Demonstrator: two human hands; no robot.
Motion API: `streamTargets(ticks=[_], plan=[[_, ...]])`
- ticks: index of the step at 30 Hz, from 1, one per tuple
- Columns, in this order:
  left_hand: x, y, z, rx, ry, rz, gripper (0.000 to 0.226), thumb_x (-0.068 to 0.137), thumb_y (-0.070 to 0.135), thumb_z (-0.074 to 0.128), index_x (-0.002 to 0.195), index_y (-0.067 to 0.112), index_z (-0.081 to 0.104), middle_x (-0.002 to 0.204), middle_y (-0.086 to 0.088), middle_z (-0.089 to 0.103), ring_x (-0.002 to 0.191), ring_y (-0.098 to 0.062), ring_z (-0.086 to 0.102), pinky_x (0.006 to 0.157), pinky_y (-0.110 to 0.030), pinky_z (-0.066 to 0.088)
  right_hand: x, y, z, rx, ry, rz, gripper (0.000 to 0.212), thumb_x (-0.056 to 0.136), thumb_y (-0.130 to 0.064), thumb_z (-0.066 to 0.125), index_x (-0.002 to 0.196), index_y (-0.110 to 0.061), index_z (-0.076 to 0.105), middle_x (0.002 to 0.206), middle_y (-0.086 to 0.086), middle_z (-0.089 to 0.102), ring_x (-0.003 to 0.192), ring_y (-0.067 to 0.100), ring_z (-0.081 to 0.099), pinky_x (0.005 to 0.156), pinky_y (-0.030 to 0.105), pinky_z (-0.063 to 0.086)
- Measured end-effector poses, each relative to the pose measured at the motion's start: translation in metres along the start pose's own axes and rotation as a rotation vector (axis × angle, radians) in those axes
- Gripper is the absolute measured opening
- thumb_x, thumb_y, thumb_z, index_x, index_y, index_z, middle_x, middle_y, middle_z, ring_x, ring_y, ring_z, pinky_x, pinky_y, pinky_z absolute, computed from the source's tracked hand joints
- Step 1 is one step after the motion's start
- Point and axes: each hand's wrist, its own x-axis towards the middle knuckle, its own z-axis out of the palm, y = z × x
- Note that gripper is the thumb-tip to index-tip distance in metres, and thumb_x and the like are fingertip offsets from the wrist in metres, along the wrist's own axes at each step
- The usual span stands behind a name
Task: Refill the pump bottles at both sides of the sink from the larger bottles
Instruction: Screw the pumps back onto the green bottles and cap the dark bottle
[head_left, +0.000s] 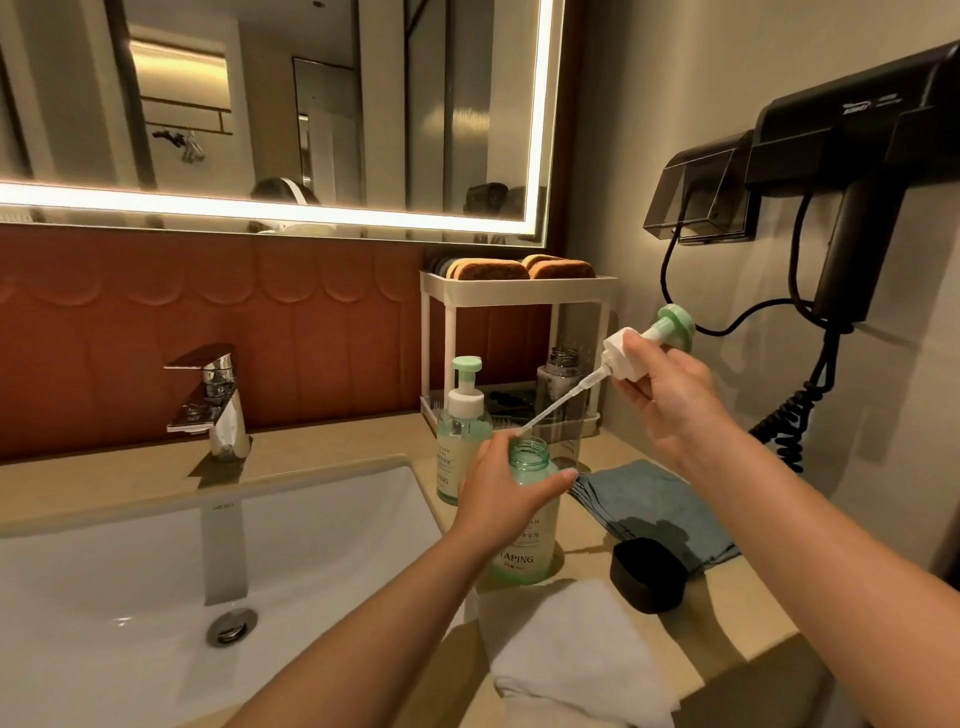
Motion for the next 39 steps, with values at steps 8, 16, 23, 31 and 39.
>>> streamTargets(ticks=[8, 16, 23, 31, 39], plan=[[-0.002, -0.005, 0.007, -0.117, 0.109, -0.017, 0.032, 0.079, 0.034, 0.071, 0.104, 0.026, 0.054, 0.095, 0.012, 0.055, 0.087, -0.003, 0.052, 0.068, -0.016, 0.04, -0.004, 0.012, 0.003, -0.205, -0.05, -0.107, 0.016, 0.084, -0.021, 0.066, 0.096, -0.013, 0.058, 0.096, -0.001, 0.062, 0.094, 0.014, 0.061, 0.09, 0.03, 0.05], [-0.008, -0.014, 0.024, -0.284, 0.24, -0.067, 0.053, 0.069, 0.045, 0.072, 0.114, 0.019, 0.058, 0.102, 0.002, 0.062, 0.093, -0.013, 0.057, 0.076, -0.028, 0.047, -0.012, 0.032, 0.011, -0.412, -0.212, -0.165, 0.028, 0.083, -0.024, 0.068, 0.108, -0.018, 0.059, 0.104, -0.001, 0.065, 0.095, 0.014, 0.063, 0.075, 0.026, 0.05], [-0.006, -0.016, 0.029, -0.282, 0.29, -0.069, 0.045, 0.062, 0.052, 0.066, 0.101, 0.03, 0.057, 0.093, 0.009, 0.061, 0.089, -0.011, 0.058, 0.081, -0.041, 0.052, -0.007, 0.044, 0.015, -0.484, -0.271, -0.157, 0.028, 0.083, -0.019, 0.067, 0.11, -0.013, 0.062, 0.094, -0.003, 0.065, 0.082, 0.008, 0.061, 0.065, 0.021, 0.047], [-0.005, -0.018, 0.032, -0.313, 0.315, -0.043, 0.043, 0.055, 0.055, 0.063, 0.093, 0.036, 0.056, 0.089, 0.012, 0.063, 0.086, -0.008, 0.059, 0.081, -0.042, 0.052, -0.007, 0.062, 0.012, -0.569, -0.354, -0.14, 0.03, 0.082, -0.023, 0.068, 0.111, -0.014, 0.063, 0.1, 0.002, 0.068, 0.09, 0.015, 0.065, 0.072, 0.033, 0.054], [-0.007, -0.017, 0.032, -0.327, 0.301, -0.049, 0.044, 0.061, 0.048, 0.068, 0.101, 0.032, 0.056, 0.094, 0.012, 0.063, 0.09, -0.011, 0.059, 0.083, -0.047, 0.052, -0.006, 0.052, 0.013, -0.602, -0.476, -0.156, 0.032, 0.082, -0.012, 0.068, 0.113, -0.018, 0.061, 0.1, -0.007, 0.065, 0.09, 0.005, 0.061, 0.072, 0.018, 0.048]])
